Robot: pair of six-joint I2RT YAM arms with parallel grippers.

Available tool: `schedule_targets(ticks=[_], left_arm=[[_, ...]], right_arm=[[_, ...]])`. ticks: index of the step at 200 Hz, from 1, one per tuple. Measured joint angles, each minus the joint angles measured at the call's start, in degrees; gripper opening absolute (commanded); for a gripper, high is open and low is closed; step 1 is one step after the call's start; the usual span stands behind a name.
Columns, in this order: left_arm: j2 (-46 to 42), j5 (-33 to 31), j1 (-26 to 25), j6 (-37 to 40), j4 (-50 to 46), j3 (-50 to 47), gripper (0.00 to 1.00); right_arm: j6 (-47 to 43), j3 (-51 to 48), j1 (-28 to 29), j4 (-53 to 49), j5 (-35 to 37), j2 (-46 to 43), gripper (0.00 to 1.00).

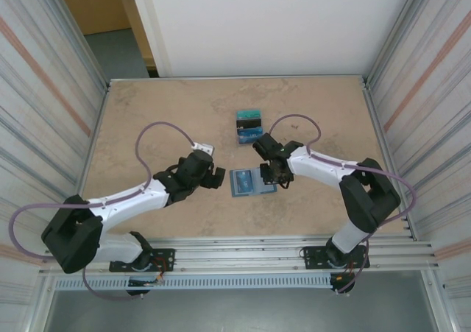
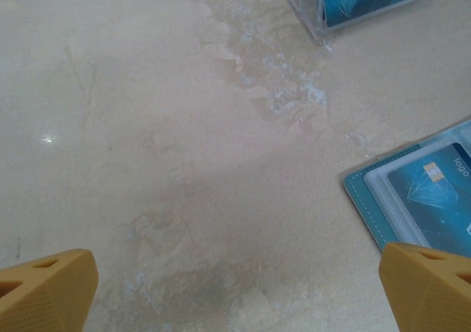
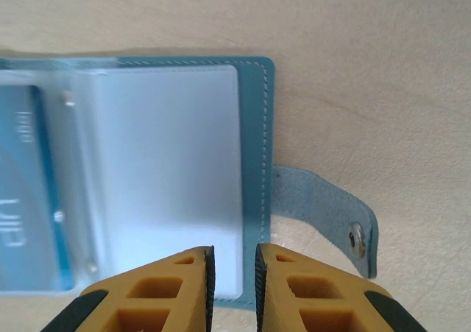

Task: Take the credit cards out of the card holder

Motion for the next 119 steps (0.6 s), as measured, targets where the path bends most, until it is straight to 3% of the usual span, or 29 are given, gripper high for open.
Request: schedule_targets(ticks=[37,119], left_arm=[[4.9,2.1,-0.2,0.1,2.1,0.4,0.99],[13.9,7.8,-0.3,0.6,7.3,3.2,0.99]], right_arm=[[0.9,0.0,-1.3,2.5,-4.6,-3.6,0.26],[3.0,-0.3,-5.5,10.8,-18.7,-1.8,0.26]])
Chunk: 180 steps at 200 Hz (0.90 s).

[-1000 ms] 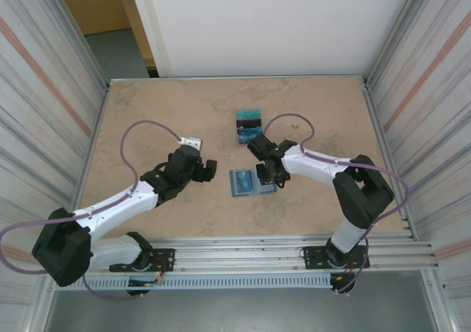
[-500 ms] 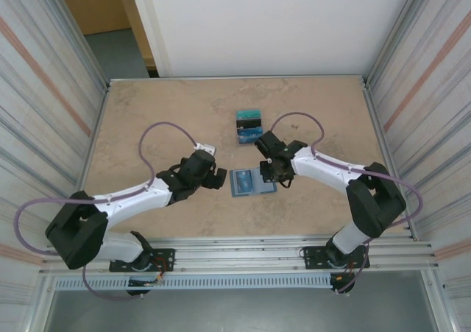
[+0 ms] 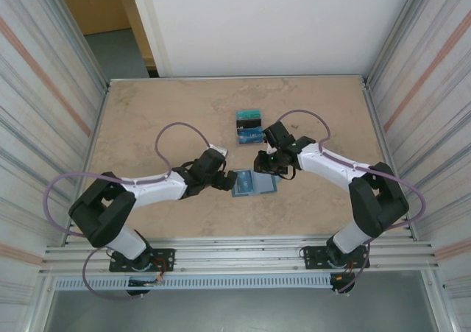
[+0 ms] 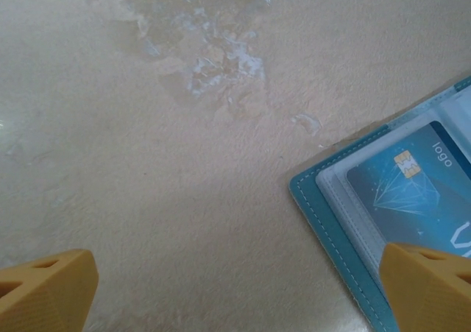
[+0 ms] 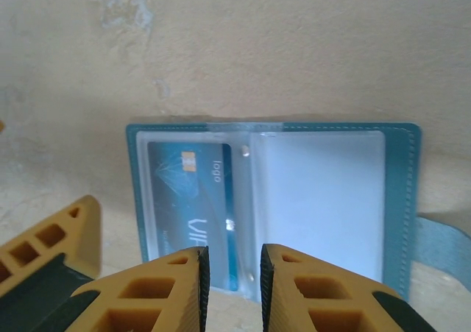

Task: Take the credit cards out of the card holder

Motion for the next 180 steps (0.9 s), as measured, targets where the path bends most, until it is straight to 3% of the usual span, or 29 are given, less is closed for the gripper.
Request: schedule_targets(ticks=[180], left_arm=[[6.5,0.6,-1.5,1.3,-0.2,2.8,0.99]], right_arm=[[0.4,-1.1,-0.6,5.8,-7.1,9.0,0.23]])
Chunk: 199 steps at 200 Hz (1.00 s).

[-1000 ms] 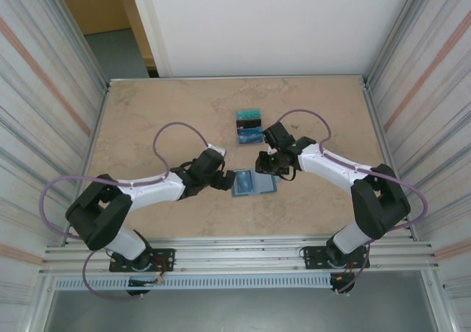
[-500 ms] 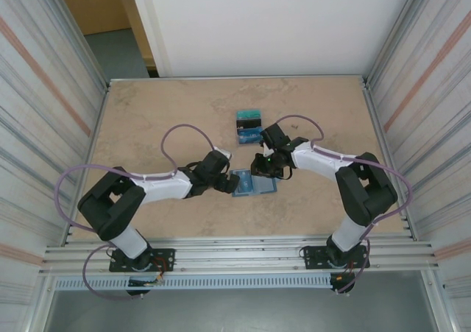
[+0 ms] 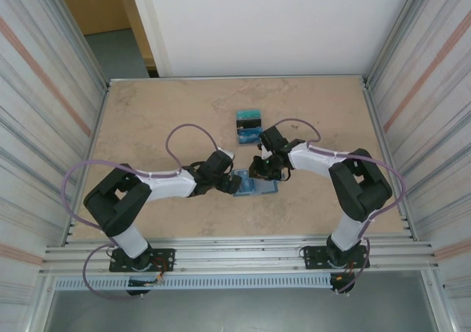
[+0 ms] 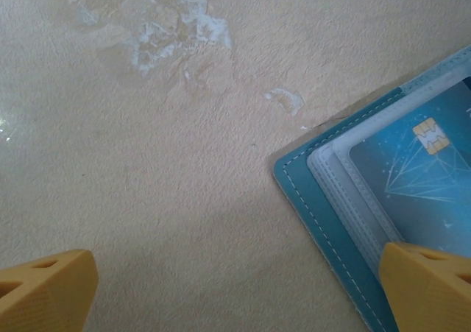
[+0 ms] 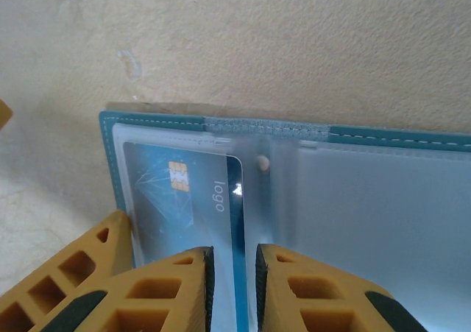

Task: Take the credit cards out of the card holder

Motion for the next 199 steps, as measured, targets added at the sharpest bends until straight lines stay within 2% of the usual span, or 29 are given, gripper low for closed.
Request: schedule_targets(ticks=[112,199], left_arm=[[1.0,-1.4,-0.3,0.2,-2.2,1.1,0.99],[2.2,-2.6,-0.8,0.6,-5.1,3.5,0.99]], right_arm=[[1.2,-3.8,-2.3,5.9,-5.9,0.9,0.19],[2.8,-7.0,-4.4,11.8,-11.9,0.9,0.21]])
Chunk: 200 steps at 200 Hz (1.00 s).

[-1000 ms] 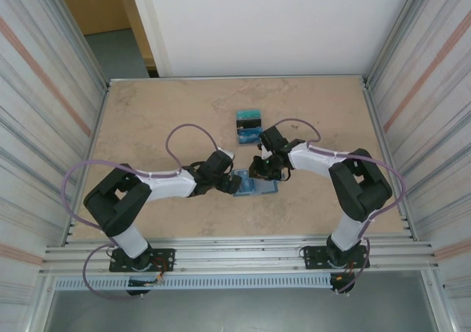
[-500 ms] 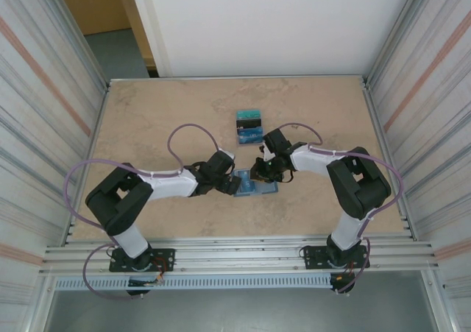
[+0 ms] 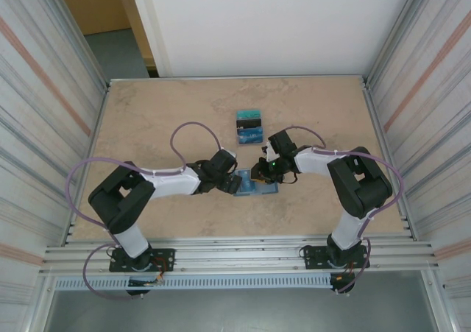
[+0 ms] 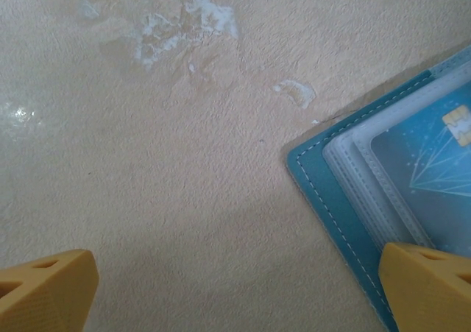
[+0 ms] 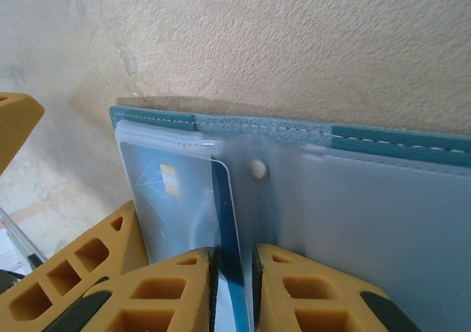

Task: Take the credit cards out of the card holder

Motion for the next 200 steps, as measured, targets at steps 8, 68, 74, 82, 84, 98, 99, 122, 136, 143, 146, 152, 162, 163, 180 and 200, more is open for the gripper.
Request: schedule_targets(ticks=[8,68,74,82,84,98,99,122,136,143,146,152,162,163,180,200], left_arm=[[0.2,-0.2,-0.1,0.0,-0.3,0.3,0.99],[0.7,-1.4,-0.3,0.3,-2.7,1.8,0.99],[0.8,-1.4,-0.3,0.3,-2.8,1.9,0.99],[0.9,-1.5,-0.4,0.3,-3.0,2.1,0.99],[0.9,-1.5,-0.4,0.3,-3.0,2.1,0.99],[1.0,-1.8,-0.6,0.3,-3.3,2.3,0.99],[1.0,-1.8,-0.6,0.3,-3.4,2.3,0.99],[1.3,-1.9,-0.6,0.3,-4.1,2.9,0.99],[1.4,-1.9,-0.6,0.3,-4.3,3.1,0.99],[1.5,-1.9,-0.6,0.3,-4.4,3.2,0.99],[1.5,-1.9,-0.6,0.2,-4.5,3.3,0.99],[1.6,-1.9,-0.6,0.3,-4.7,3.4,0.99],[1.7,-1.9,-0.6,0.3,-4.8,3.6,0.99],[1.7,-1.9,-0.6,0.3,-4.8,3.6,0.99],[1.8,-1.9,-0.6,0.2,-4.9,3.8,0.99],[2.0,-1.9,-0.6,0.2,-4.9,3.9,0.99]], right_arm=[[0.1,-0.2,-0.1,0.4,-0.4,0.0,0.2],[1.9,-3.4,-1.5,6.3,-4.4,0.0,0.18],[2.2,-3.8,-1.7,7.0,-4.8,0.0,0.17],[2.5,-4.2,-1.9,7.6,-5.4,0.0,0.17],[2.6,-4.3,-2.0,7.8,-5.5,0.0,0.16],[2.8,-4.6,-2.3,8.5,-6.1,0.0,0.15],[2.9,-4.7,-2.3,8.6,-6.1,0.0,0.15],[3.0,-5.2,-2.6,9.7,-7.0,0.0,0.13],[3.0,-5.3,-2.8,10.1,-7.3,0.0,0.12],[3.0,-5.4,-2.8,10.3,-7.4,0.0,0.12],[3.0,-5.4,-2.8,10.3,-7.4,0.0,0.11],[3.0,-5.5,-3.0,10.5,-7.4,0.0,0.11],[3.0,-5.7,-3.1,10.8,-7.9,0.0,0.11],[3.0,-5.7,-3.2,10.9,-7.9,0.0,0.11],[3.1,-6.3,-3.6,11.6,-8.5,-0.2,0.11],[3.2,-7.0,-4.1,12.4,-8.9,-0.4,0.11]])
